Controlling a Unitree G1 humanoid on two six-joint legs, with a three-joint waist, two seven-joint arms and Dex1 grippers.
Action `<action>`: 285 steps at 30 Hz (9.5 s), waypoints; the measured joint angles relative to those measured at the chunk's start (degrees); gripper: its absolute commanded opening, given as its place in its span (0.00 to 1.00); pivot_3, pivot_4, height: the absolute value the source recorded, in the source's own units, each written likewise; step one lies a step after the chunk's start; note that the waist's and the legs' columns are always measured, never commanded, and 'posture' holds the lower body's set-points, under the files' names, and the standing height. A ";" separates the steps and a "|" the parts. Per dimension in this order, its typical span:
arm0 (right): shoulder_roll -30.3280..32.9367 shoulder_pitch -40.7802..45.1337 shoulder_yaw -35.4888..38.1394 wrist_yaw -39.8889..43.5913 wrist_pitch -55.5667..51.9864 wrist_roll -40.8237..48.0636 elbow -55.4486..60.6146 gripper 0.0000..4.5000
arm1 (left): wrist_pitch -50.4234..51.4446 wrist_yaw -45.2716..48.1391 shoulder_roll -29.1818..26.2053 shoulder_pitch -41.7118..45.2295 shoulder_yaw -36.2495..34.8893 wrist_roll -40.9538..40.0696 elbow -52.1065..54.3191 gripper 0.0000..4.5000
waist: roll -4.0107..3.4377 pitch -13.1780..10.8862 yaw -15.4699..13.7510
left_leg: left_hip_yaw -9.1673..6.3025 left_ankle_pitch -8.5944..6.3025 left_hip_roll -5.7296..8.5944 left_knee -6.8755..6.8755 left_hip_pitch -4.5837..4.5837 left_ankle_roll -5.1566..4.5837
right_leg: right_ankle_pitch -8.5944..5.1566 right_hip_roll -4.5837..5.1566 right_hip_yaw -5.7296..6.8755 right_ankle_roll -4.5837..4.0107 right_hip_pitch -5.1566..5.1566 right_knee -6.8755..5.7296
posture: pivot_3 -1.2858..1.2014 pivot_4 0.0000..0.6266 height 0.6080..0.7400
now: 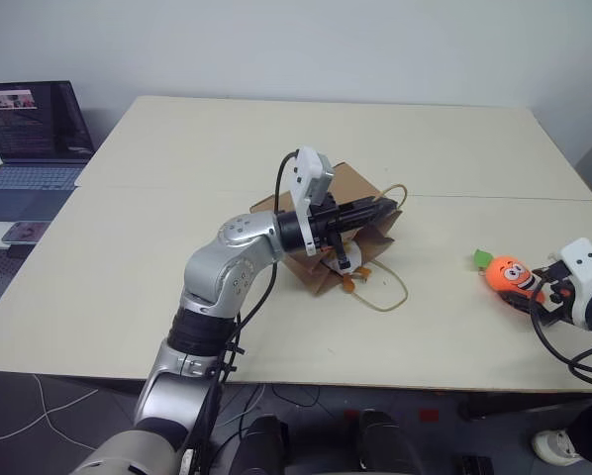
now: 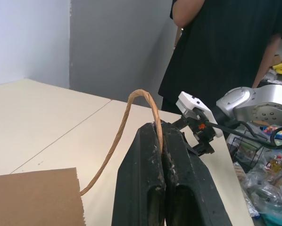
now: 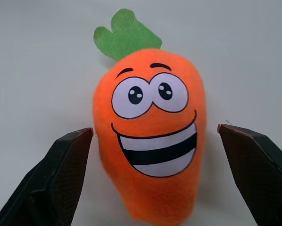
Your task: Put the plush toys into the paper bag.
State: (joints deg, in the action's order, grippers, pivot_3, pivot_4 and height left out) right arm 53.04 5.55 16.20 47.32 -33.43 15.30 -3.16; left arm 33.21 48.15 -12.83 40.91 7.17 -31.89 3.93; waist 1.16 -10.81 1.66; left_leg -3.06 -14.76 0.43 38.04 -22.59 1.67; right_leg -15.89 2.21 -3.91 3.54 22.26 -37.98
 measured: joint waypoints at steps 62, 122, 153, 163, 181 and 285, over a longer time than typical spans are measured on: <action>-13.89 9.76 -18.91 -8.45 -11.67 6.39 31.58 0.85 | -0.23 3.90 -3.88 0.68 -0.66 0.59 -2.27 0.00 | 0.02 0.01 0.00 | -0.29 0.00 -0.06 0.03 -0.04 0.01 | 0.01 0.01 0.06 0.00 0.05 -0.03 | 0.52 0.24 1.00; -27.17 16.98 -22.74 -15.80 -15.17 -0.74 27.10 0.99 | 1.24 2.42 -3.26 0.95 -0.67 0.60 -1.37 0.00 | -0.03 0.00 0.01 | -0.72 0.01 -0.01 -0.01 -0.18 0.01 | 0.02 -0.01 0.26 -0.03 0.08 -0.04 | 0.52 0.24 1.00; 0.18 0.11 -1.47 9.82 -1.26 5.18 0.58 0.87 | -1.07 1.90 -3.32 0.41 -0.84 0.80 -2.04 0.00 | -0.02 -0.01 0.01 | -0.19 0.01 -0.01 0.05 -0.09 0.00 | 0.01 -0.05 -0.04 -0.01 -0.02 -0.02 | 0.52 0.24 1.00; 0.31 -0.64 -1.71 12.24 -7.52 9.43 2.93 0.09 | -1.06 1.32 -3.78 0.21 -0.84 0.79 -1.86 0.00 | -0.02 -0.01 0.02 | -0.20 0.01 -0.01 0.07 -0.08 0.00 | 0.01 -0.05 -0.04 -0.01 -0.03 -0.03 | 0.52 0.24 1.00; -12.59 10.69 -5.73 -8.46 -30.13 24.21 30.39 0.00 | -0.77 1.72 -3.92 0.44 -0.99 0.39 -1.90 0.00 | -0.02 0.00 -0.03 | -0.56 0.01 -0.03 0.07 -0.19 0.00 | 0.01 -0.03 0.03 -0.01 0.04 -0.04 | 0.52 0.24 1.00; -50.43 12.53 12.08 -37.05 -42.86 31.05 18.47 0.72 | -2.98 2.03 -5.04 6.27 -6.46 1.82 -8.00 0.00 | -0.06 0.01 0.43 | -0.54 0.01 -0.03 -0.06 -0.21 0.00 | 0.02 -0.13 0.03 -0.02 0.28 -0.16 | 0.52 0.24 1.00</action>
State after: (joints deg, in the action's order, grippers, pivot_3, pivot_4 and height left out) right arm 2.61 18.09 28.28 10.28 -76.29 46.35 15.31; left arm 30.22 50.18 -17.87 47.18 0.71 -30.07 -4.06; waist 1.10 -10.80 2.08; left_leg -3.60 -14.75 0.40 37.98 -22.80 1.67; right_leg -15.87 2.07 -3.88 3.51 22.54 -38.14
